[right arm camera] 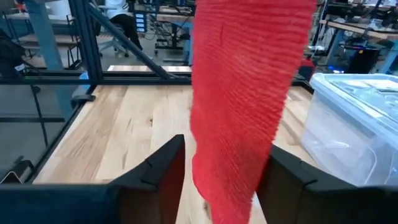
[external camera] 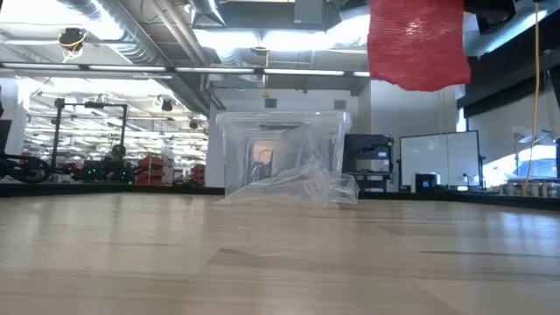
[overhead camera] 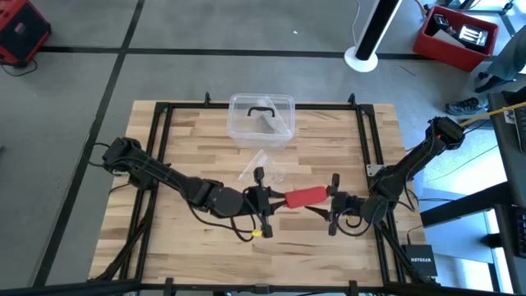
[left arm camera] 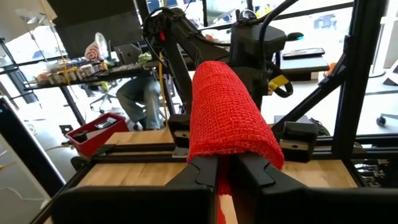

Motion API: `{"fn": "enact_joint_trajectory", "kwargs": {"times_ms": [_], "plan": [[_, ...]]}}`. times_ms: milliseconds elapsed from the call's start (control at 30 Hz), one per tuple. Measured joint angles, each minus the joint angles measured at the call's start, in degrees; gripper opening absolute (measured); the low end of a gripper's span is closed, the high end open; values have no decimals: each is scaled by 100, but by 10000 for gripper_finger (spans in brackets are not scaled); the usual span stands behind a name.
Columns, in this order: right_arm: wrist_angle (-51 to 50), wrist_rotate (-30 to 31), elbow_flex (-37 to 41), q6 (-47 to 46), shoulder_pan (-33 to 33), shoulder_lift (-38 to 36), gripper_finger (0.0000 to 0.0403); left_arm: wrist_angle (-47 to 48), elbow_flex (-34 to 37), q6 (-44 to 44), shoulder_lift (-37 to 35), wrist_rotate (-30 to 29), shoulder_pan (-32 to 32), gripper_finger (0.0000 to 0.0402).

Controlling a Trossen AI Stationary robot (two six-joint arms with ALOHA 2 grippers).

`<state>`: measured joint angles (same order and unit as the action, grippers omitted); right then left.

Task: Roll bandage
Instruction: Roll the red bandage

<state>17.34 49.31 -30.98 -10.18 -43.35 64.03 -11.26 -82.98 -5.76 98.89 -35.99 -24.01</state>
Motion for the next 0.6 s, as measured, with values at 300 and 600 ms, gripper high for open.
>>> {"fn": "enact_joint_trajectory", "kwargs": {"times_ms": [300, 600], "plan": [[-5, 6, 0, -167, 0, 0, 176, 20, 0, 84, 0, 0, 0, 13], [-312, -287, -4, -309, 0, -351, 176, 20, 0, 84, 0, 0, 0, 13]]}}
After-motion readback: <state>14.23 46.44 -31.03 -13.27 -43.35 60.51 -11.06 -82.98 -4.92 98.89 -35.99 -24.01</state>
